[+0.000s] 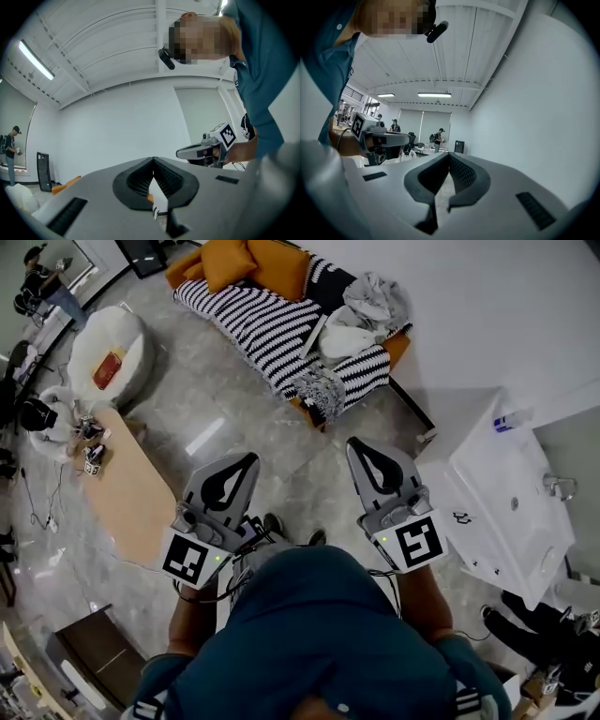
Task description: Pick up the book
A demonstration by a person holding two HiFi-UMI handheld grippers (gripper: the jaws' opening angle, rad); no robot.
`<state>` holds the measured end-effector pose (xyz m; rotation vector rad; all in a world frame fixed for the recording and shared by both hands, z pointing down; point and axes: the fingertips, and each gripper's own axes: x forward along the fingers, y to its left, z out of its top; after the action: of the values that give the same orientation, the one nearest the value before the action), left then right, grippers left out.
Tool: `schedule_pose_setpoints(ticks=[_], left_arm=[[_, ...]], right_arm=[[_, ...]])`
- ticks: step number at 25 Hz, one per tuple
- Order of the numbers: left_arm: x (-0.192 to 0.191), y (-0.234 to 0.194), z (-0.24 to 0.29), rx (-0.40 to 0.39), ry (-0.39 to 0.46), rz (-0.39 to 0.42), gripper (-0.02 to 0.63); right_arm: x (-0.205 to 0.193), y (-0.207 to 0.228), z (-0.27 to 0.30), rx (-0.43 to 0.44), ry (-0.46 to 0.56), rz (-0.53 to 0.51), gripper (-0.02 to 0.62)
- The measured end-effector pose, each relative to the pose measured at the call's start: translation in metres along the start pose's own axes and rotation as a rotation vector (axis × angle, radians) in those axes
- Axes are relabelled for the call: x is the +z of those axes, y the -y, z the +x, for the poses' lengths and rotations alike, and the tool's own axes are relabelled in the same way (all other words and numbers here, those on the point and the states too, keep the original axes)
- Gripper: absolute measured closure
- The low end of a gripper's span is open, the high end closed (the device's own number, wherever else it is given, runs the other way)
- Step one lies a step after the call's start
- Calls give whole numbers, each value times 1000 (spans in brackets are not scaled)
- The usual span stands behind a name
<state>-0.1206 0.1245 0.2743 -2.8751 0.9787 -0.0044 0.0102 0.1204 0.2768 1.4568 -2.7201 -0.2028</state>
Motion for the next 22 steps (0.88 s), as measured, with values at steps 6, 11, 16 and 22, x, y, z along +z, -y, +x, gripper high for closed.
schedule_pose_setpoints(ticks=[6,11,16,22], left_arm=[[-8,-30,25,-87,30,10,603],[2,-59,51,-170,78,20,602],[-1,-96,47,-200,60,1,602],[-7,-117,64,-229,58,-17,603]], right_arm=[[-2,11,25,-72,-7,-12,583],[-3,26,45,-145,-26,-24,583],[12,29,74,-202,-22,-60,583],[12,42,95,-223,-30,-85,583]])
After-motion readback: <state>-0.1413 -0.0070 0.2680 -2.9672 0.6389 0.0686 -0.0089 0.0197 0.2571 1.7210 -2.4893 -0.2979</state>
